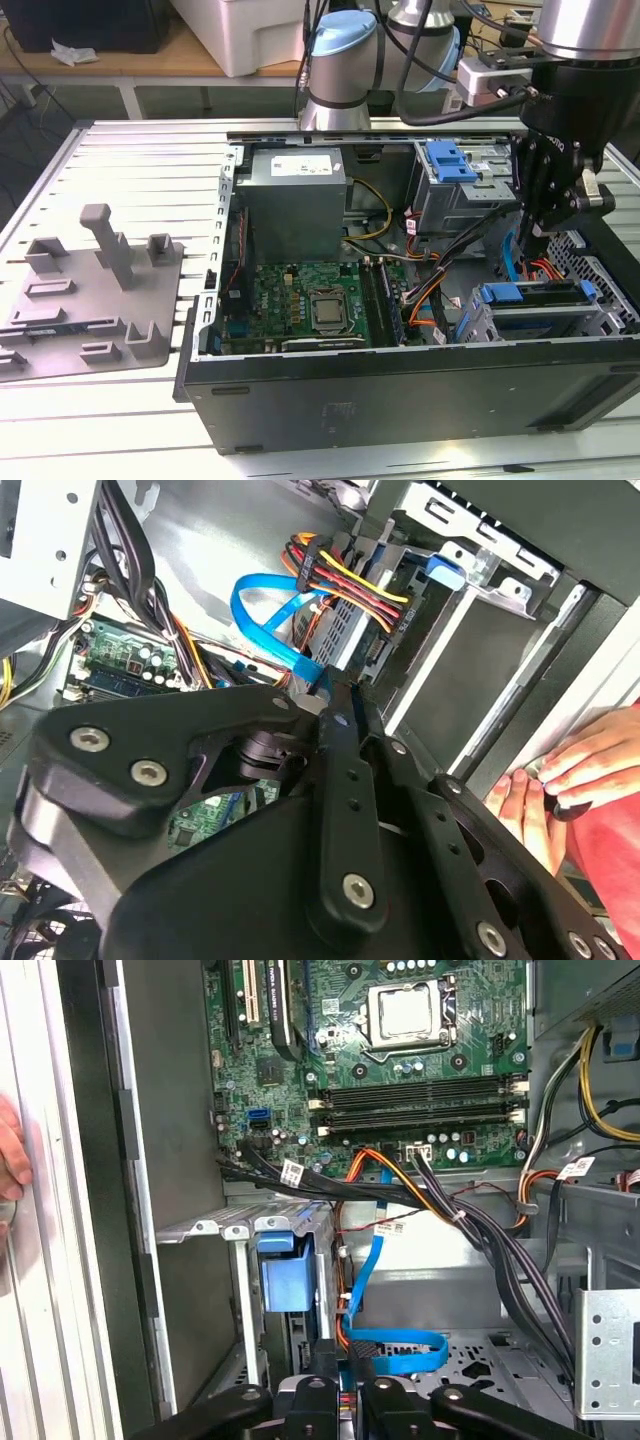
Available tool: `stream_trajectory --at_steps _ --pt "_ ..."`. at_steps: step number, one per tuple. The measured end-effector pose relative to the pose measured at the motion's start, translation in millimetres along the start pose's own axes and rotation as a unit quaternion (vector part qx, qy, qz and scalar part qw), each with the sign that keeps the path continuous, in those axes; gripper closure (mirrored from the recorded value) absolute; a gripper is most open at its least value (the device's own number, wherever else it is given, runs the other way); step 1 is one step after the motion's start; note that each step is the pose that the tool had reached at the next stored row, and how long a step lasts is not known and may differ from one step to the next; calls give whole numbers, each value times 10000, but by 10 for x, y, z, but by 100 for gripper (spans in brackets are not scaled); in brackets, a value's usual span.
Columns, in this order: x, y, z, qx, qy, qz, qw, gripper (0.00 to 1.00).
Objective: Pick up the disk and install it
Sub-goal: 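Insert the second disk wire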
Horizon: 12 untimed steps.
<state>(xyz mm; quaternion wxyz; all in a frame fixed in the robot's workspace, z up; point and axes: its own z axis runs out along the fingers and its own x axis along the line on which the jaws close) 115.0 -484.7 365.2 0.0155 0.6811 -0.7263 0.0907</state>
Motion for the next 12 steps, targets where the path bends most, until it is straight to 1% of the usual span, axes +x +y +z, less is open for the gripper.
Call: stream_trajectory --at_steps 2,3,4,5,6,7,8,9,10,11,12 --pt "22 -1 4 0 0 0 10000 84" --pt "25 -9 5 -2 -13 0 10000 84" --pt "30 -33 8 -36 -35 -1 10000 84" --pt "33 -39 10 -85 -34 -9 10000 84" --pt "41 -43 11 -201 -27 -29 9998 84" --pt "47 -59 14 -305 -23 -55 9995 84" --pt "52 -99 19 -416 -18 -97 9991 84" --pt "53 -127 22 -461 -17 -130 9989 84" --pt "52 -168 27 -485 -19 -186 9986 84" --pt "54 -231 34 -511 -22 -279 9983 84" --pt "63 -240 37 -518 -23 -294 9982 84"
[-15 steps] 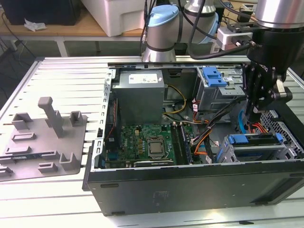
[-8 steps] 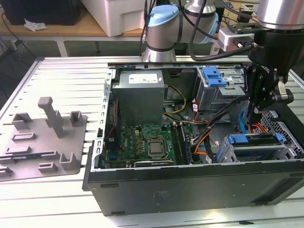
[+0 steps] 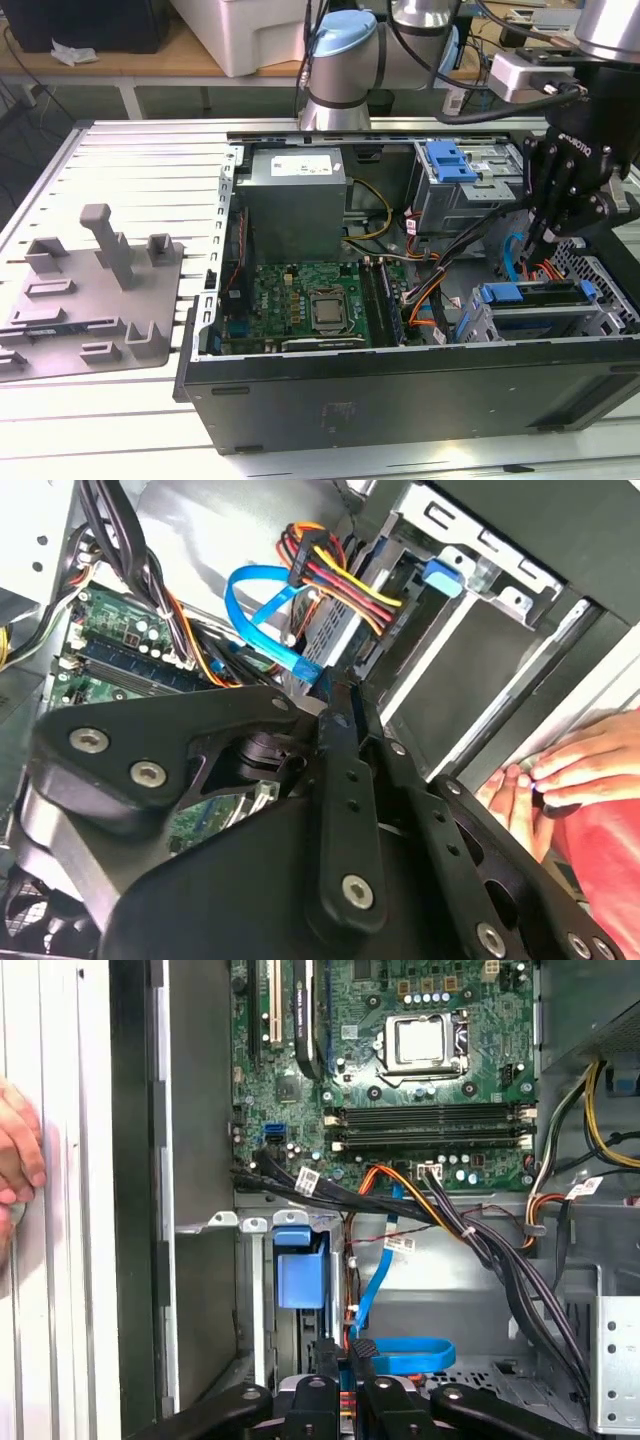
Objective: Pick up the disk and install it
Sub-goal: 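Insert the second disk wire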
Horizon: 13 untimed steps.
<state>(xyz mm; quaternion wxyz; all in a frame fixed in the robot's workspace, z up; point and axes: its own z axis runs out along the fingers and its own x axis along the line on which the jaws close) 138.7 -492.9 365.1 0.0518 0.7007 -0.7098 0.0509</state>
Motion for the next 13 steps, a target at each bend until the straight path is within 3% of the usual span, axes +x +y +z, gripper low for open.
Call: stream_trajectory --at_steps 3,4,7,9,10,11,13 --pt "66 -6 15 -9 -12 -8 10000 84" --pt "122 -10 27 -11 -49 -9 10000 84" --pt "197 -31 46 -15 -228 -10 9997 84" --pt "210 -41 52 -17 -289 -10 9996 84" --pt "227 -52 59 -18 -345 -10 9994 84" --pt "254 -64 74 -21 -436 -10 9990 84" --pt "261 -67 84 -21 -473 -11 9989 84"
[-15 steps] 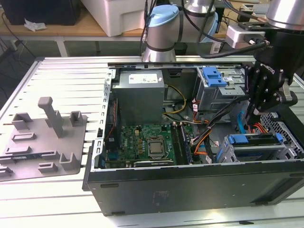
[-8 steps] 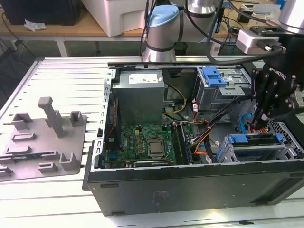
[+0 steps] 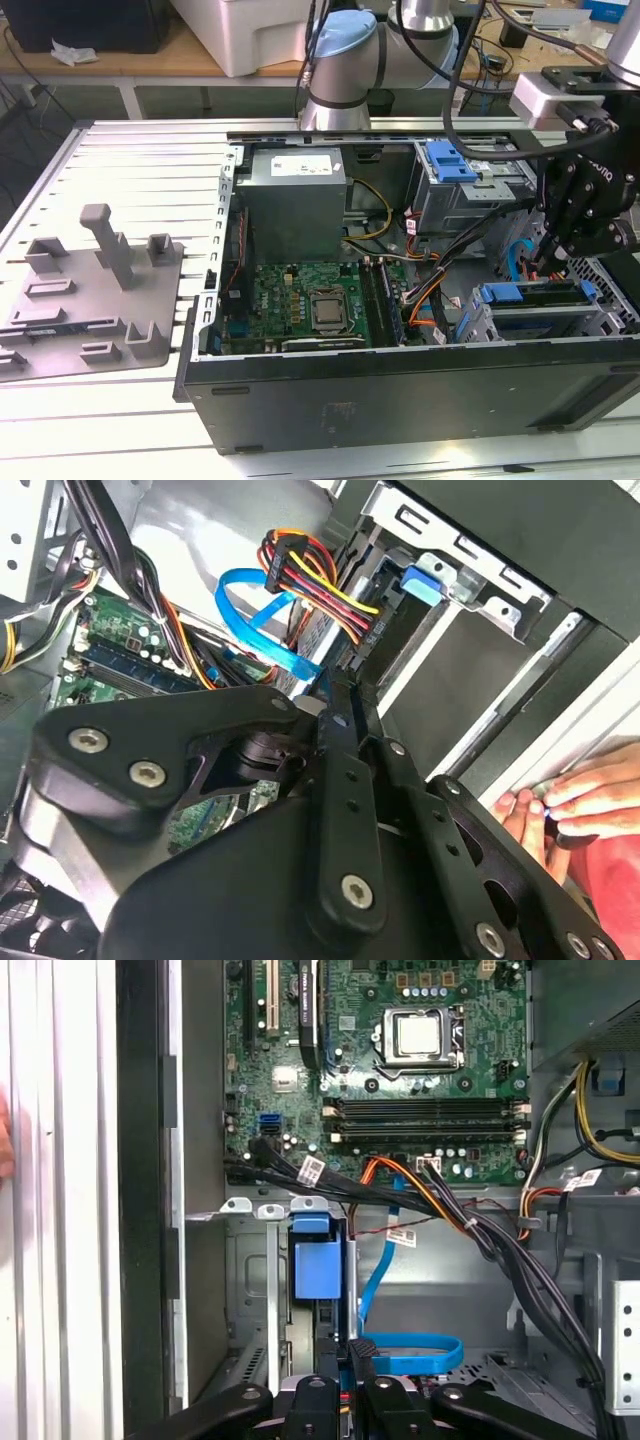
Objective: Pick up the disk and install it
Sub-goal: 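Insert the second disk wire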
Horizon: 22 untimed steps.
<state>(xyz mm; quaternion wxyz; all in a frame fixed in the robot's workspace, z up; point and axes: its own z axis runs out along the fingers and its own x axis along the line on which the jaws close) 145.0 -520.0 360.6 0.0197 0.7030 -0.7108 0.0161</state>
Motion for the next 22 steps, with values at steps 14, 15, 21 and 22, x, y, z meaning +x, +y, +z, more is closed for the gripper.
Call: stream_trajectory --at_steps 14,15,21,22 --pt "59 -3 70 -2 -174 -1 9998 84" --pt "64 -3 75 -2 -184 -1 9998 84" --pt "65 -6 77 -2 -185 -1 9998 84" --pt "65 -8 78 -2 -185 -1 9998 84"
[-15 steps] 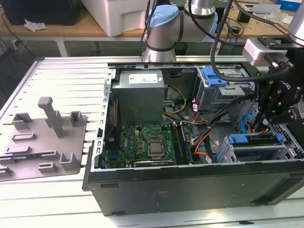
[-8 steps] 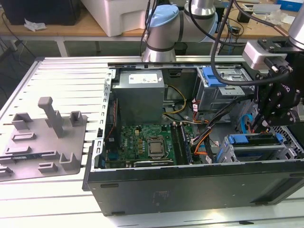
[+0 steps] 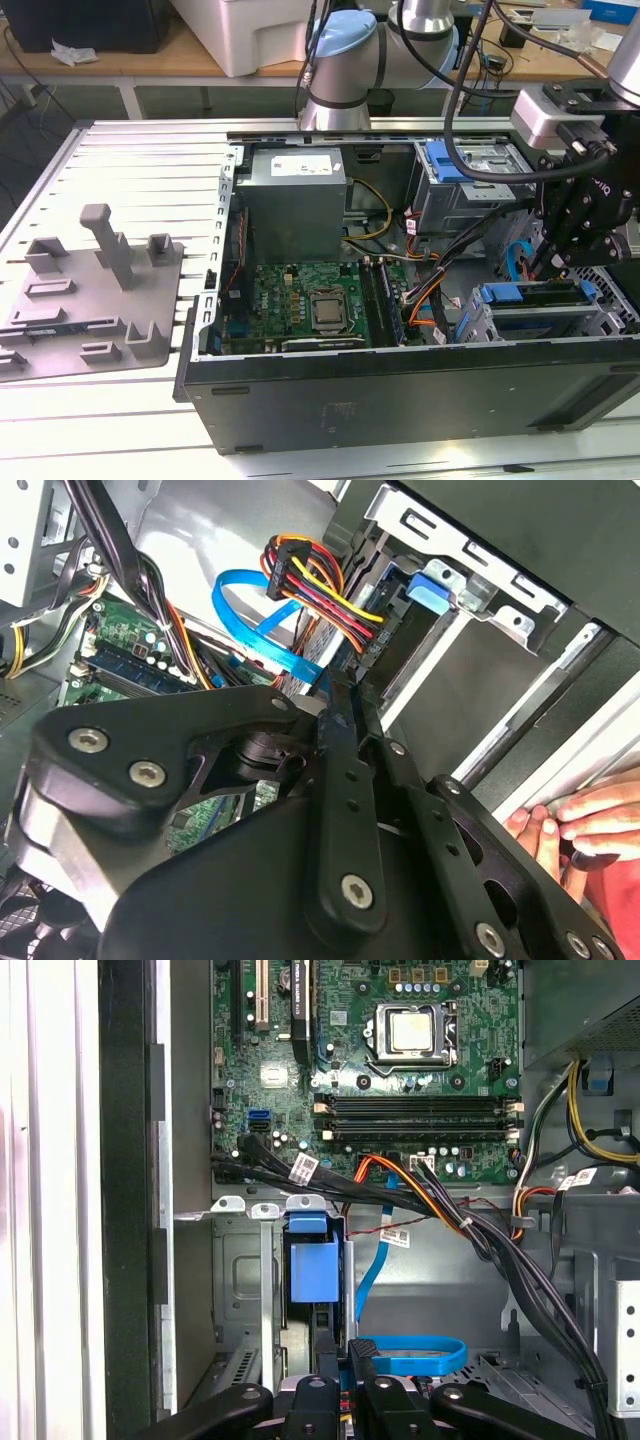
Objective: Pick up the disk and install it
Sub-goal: 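Insert the second disk wire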
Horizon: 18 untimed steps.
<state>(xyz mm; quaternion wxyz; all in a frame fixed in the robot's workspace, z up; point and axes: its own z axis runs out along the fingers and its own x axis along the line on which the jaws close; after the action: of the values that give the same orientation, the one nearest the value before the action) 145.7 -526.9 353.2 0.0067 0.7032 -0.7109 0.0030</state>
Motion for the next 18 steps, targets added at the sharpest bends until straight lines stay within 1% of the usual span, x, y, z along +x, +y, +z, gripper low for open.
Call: stream_trajectory --at_steps 13,18 --pt "3 -19 9 0 0 0 10000 84" --pt "15 -19 15 0 2 0 10000 84"
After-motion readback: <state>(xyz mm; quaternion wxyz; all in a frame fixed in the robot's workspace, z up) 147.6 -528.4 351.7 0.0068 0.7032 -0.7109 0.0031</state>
